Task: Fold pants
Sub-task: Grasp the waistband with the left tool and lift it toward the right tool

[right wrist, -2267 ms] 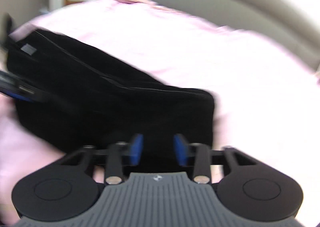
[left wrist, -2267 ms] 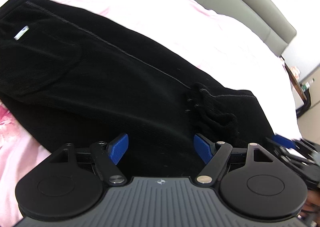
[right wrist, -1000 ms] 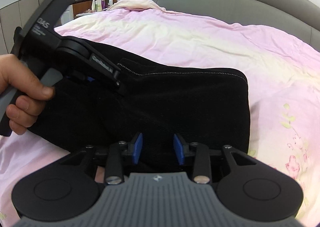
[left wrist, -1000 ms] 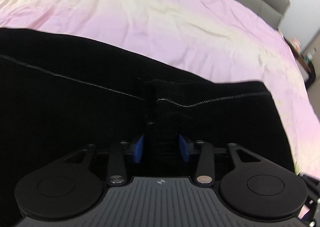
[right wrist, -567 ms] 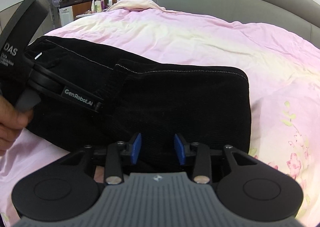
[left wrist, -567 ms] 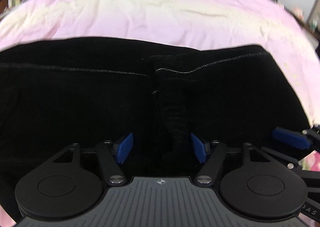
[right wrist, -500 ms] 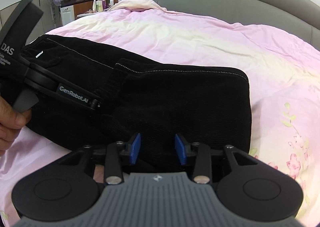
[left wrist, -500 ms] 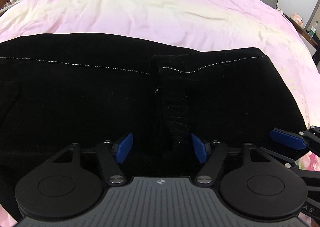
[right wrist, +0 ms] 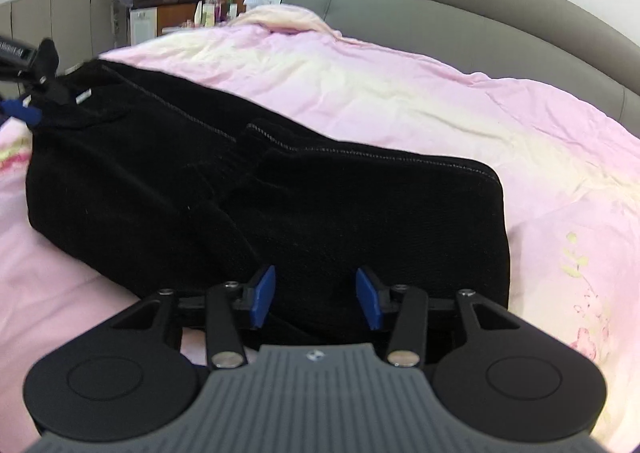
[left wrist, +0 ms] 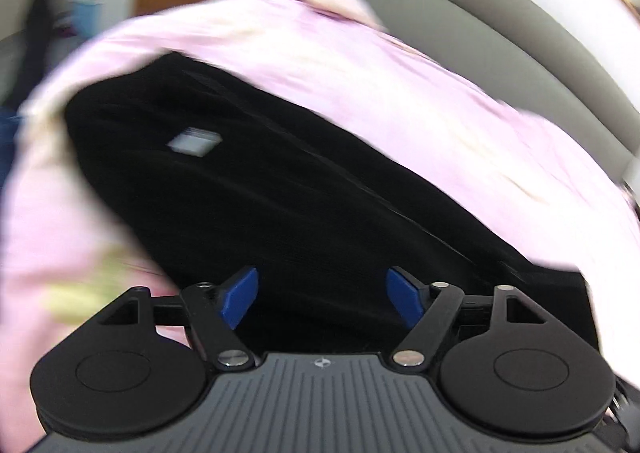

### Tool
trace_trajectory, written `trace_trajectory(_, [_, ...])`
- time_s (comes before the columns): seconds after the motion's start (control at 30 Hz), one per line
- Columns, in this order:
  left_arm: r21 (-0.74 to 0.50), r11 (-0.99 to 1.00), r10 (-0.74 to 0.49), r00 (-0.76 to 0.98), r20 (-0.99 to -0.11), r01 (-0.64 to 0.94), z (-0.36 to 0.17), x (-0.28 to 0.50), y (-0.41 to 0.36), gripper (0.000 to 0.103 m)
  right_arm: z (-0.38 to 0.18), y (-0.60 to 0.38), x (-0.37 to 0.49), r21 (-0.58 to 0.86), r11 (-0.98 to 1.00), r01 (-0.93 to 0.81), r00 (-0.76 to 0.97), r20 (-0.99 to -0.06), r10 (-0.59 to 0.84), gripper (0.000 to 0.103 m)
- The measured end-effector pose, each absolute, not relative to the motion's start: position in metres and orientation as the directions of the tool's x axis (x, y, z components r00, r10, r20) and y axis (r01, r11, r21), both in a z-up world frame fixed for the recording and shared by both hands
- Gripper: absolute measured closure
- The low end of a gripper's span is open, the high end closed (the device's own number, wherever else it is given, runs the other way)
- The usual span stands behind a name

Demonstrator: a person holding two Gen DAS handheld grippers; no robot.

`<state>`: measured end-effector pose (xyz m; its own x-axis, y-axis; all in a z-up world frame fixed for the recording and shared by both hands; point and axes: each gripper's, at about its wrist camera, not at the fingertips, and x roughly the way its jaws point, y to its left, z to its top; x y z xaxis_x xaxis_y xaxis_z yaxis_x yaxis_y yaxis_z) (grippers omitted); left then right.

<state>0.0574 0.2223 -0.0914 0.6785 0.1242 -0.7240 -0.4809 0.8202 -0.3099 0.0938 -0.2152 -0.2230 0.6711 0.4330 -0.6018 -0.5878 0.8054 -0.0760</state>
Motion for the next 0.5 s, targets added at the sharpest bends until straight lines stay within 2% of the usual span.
trace_trajectory(0.13, [-0.350, 0.702, 0.189, 0.636, -0.748, -0.620, -0.086, 0.032, 0.282, 0.012, -0.215, -0.216, 0.081, -0.111, 0.788, -0.606, 0.699, -0.547, 0.461, 0.060])
trace_trajectory(0.27, [-0.416, 0.635, 0.179, 0.648, -0.740, -0.651, -0.091, 0.016, 0.315, 0.010, -0.202, -0.202, 0.064, -0.089, 0.772, -0.629, 0.695, -0.509, 0.508, 0.056])
trace_trajectory(0.4, [-0.512, 0.544, 0.094, 0.655, -0.750, -0.664, -0.112, 0.020, 0.346, 0.010, -0.186, -0.163, 0.044, -0.116, 0.747, -0.655, 0.691, -0.493, 0.529, 0.056])
trace_trajectory(0.5, [-0.561, 0.525, 0.010, 0.664, -0.747, -0.640, -0.123, 0.033, 0.368, 0.010, -0.176, -0.131, 0.037, -0.066, 0.743, -0.666, 0.670, -0.490, 0.557, 0.056])
